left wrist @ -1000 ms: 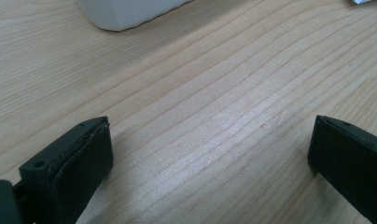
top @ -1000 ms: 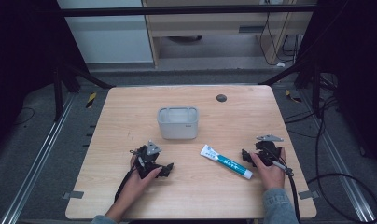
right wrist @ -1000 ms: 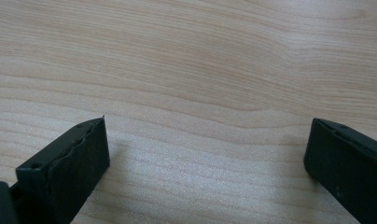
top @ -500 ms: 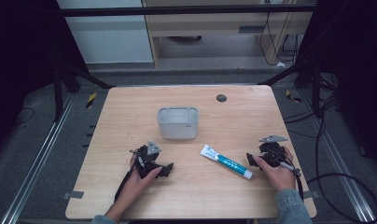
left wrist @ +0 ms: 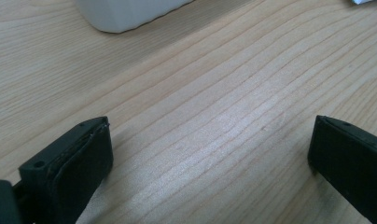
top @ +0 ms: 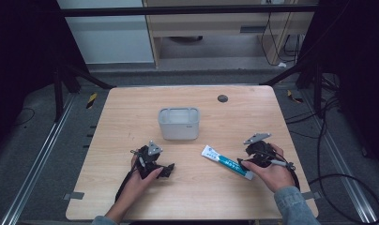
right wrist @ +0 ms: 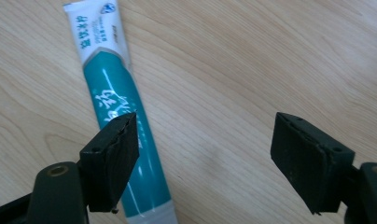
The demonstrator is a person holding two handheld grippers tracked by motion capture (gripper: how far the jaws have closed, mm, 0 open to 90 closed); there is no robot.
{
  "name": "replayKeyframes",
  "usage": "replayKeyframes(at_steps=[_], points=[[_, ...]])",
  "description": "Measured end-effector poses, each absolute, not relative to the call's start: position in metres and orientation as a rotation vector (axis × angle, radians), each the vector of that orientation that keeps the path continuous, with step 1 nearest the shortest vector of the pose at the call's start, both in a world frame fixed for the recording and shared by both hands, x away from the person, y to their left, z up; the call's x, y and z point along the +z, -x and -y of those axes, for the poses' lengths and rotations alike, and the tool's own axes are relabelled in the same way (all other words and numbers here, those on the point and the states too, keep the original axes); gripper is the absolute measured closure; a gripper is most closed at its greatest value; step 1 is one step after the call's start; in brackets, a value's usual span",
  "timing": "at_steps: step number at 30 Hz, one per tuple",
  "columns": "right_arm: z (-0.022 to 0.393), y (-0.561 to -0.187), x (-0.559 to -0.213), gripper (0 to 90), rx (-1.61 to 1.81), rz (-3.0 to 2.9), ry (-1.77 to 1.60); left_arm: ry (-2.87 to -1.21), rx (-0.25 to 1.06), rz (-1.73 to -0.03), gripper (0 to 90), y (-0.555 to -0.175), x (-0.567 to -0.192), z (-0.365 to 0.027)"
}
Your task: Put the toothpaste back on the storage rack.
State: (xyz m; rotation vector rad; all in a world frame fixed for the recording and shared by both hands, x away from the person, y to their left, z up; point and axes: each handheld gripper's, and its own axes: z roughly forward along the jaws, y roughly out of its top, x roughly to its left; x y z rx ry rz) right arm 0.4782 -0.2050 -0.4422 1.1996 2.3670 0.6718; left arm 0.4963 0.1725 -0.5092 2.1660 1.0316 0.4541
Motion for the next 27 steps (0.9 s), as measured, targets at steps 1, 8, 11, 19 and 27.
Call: replayKeyframes(at_steps=[1, 8, 11, 19, 27], points=[[0.202, -0.479, -0.442, 24.9, 0.669, -2.376, -1.199, -2.167, 0.454, -1.031, 0.0, -0.497, -0.509, -0.173], [0.180, -0.483, -0.440, 31.2, 0.643, -2.460, -1.134, -2.168, 0.454, -1.030, 0.0, -0.497, -0.509, -0.173], [0.176, -0.485, -0.439, 33.5, 0.650, -2.476, -1.122, -2.167, 0.453, -1.031, 0.0, -0.497, -0.509, -0.173], [0.159, -0.493, -0.445, 39.8, 0.660, -2.547, -1.108, -2.166, 0.453, -1.030, 0.0, -0.498, -0.509, -0.172], [0.139, -0.501, -0.453, 41.4, 0.640, -2.603, -1.114, -2.165, 0.452, -1.029, 0.0, -0.498, -0.509, -0.172]])
